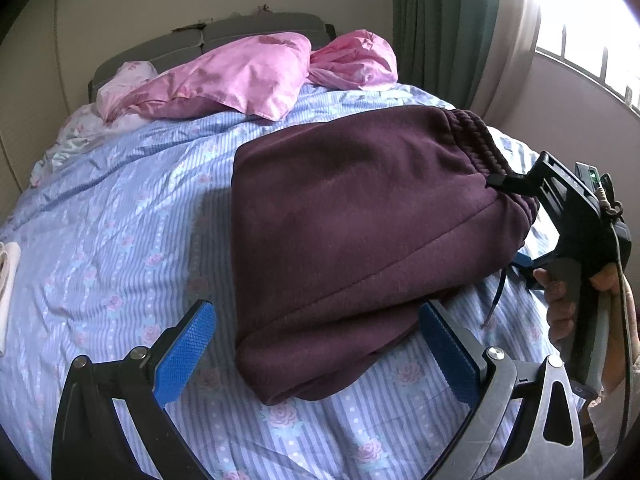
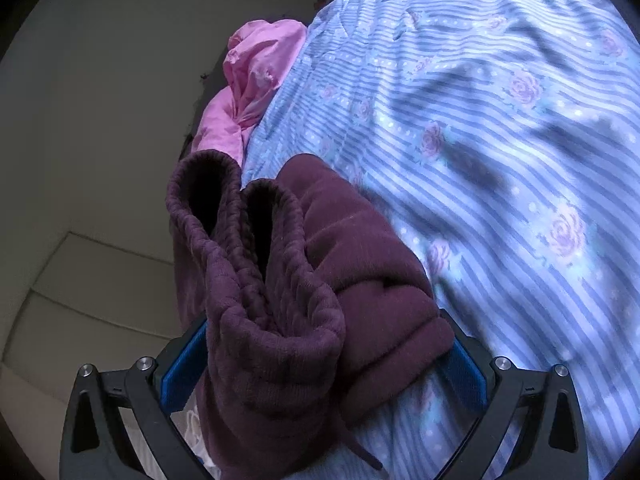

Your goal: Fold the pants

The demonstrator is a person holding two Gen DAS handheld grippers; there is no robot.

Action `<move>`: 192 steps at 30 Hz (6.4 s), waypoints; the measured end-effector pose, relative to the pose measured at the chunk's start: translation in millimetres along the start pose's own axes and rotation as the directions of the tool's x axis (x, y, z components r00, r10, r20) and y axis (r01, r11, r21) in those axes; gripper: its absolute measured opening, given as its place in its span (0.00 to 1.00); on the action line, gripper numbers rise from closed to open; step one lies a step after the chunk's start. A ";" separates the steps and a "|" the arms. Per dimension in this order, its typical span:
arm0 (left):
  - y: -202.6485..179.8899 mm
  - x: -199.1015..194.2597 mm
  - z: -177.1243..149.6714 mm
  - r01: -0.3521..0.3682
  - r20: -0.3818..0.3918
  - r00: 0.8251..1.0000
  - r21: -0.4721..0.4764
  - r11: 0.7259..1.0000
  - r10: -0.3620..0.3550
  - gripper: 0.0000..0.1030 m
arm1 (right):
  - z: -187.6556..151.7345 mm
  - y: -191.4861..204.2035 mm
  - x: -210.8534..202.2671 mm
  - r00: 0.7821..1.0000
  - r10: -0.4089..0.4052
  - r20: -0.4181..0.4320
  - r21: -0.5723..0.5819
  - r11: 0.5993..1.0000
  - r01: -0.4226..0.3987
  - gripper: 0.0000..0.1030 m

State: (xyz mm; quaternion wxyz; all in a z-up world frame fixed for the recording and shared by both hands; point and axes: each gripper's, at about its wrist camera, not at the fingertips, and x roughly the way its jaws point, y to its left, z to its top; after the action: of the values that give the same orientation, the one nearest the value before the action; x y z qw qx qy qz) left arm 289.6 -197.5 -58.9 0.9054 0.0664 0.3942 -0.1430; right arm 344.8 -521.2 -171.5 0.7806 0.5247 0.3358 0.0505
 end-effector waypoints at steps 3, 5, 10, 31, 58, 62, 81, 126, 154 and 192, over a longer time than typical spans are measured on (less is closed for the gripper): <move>1.2 -0.1 0.6 -0.010 0.009 1.000 0.003 1.000 0.010 1.00 | 1.7 -2.7 2.7 1.000 0.009 -0.001 0.006 1.000 -0.009 1.00; 4.2 -0.9 2.7 -0.023 0.018 1.000 0.004 1.000 0.023 1.00 | 1.9 -2.5 1.8 1.000 0.006 -0.011 0.001 1.000 -0.006 1.00; 26.8 -1.5 16.7 -0.015 0.040 0.999 -0.062 0.998 0.018 1.00 | -0.1 7.7 0.3 0.999 -0.031 -0.005 -0.022 0.999 0.031 0.99; 98.2 144.1 64.7 0.331 -0.215 0.879 -0.364 0.871 -0.425 0.93 | -29.8 58.6 -10.4 0.931 -0.312 0.188 -0.261 0.898 0.354 0.72; 74.8 119.7 75.8 0.327 -0.103 0.923 -0.298 0.897 -0.370 0.30 | -29.6 66.8 -18.0 0.948 -0.256 0.192 -0.354 0.882 0.310 0.63; 70.9 100.7 80.7 0.327 -0.070 0.931 -0.271 0.905 -0.358 0.27 | -31.0 74.8 -33.2 0.952 -0.228 0.205 -0.367 0.884 0.290 0.55; 159.6 -92.9 81.5 0.323 0.265 0.926 -0.192 0.926 -0.268 0.27 | -112.2 240.7 -122.2 0.940 0.003 0.340 -0.657 0.716 0.235 0.50; 748.3 -102.5 -113.3 -0.639 -0.242 0.758 -0.458 0.618 0.605 0.93 | -587.5 460.2 297.5 0.946 -0.058 -0.318 -0.790 0.568 -0.231 0.56; 608.0 -56.5 -17.4 -0.339 -0.046 0.929 -0.496 0.799 0.366 0.08 | -480.2 454.1 209.7 0.993 -0.057 -0.103 -0.847 0.529 -0.057 0.77; 245.6 -332.7 -123.9 -0.317 0.246 0.891 -0.263 0.911 0.381 1.00 | -409.2 354.5 -124.2 0.990 -0.033 0.138 -0.895 0.423 0.140 0.95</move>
State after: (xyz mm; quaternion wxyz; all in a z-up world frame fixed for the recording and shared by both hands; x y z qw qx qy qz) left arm 64.3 133.5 102.4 0.9662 0.0158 0.2508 0.0582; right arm 109.9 -96.0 97.9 0.9571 0.0096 0.2439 0.1560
